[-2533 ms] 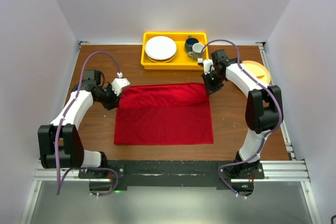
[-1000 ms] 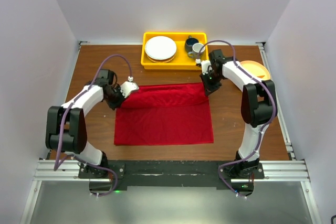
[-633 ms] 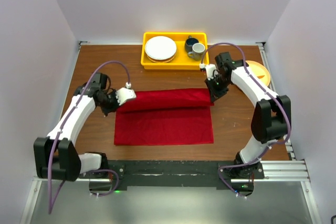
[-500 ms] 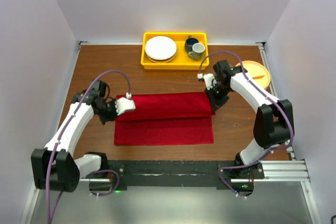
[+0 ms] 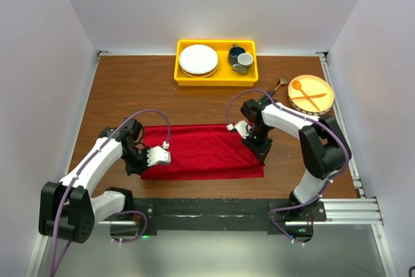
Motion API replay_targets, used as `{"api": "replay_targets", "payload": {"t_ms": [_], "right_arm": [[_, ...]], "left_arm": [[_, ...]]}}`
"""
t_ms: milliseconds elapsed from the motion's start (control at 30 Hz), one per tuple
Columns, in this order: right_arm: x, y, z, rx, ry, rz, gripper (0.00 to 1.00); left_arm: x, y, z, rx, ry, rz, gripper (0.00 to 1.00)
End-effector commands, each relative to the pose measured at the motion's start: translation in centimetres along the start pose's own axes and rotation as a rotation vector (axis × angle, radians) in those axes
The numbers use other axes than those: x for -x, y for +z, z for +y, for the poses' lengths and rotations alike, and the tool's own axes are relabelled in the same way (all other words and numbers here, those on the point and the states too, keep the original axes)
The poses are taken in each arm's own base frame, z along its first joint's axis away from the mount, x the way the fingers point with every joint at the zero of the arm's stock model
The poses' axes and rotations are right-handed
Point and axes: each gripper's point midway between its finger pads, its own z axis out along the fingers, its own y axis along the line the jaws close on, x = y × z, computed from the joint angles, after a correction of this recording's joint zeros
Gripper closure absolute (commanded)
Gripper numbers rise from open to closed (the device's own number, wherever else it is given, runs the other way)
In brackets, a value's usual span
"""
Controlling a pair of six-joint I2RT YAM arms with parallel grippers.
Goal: Fold the napkin into a case and place the utensils inside
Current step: Fold and flatten the napkin at the center of the board.
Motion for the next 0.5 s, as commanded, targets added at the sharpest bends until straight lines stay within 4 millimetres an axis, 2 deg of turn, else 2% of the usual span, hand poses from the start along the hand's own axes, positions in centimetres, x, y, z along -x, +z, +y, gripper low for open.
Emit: {"api": "replay_targets", "payload": {"t_ms": [0, 200, 300, 400, 467], "right_arm": [[-0.8, 0.5, -0.7, -0.051, -0.021, 0.053, 1.00], [-1.3, 1.7, -0.5, -0.028, -0.021, 0.109, 1.00], [-1.2, 1.7, -0.1, -0.009, -0.022, 0.112, 0.91], [-1.3, 1.2, 0.5, 0.023, -0.031, 0.118, 0.80], [-0.8, 0.3, 0.7, 0.031, -0.050, 0.100, 0.74]], "left_arm": [[0.4, 0.9, 0.3, 0.000, 0.035, 0.017, 1.00], [-0.4, 1.6, 0.5, 0.013, 0.032, 0.055, 1.00], [-0.4, 1.6, 0.5, 0.016, 0.030, 0.056, 1.00], [-0.4, 1.4, 0.3, 0.011, 0.028, 0.059, 0.91], [-0.1, 0.8, 0.4, 0.018, 0.044, 0.054, 0.79]]}}
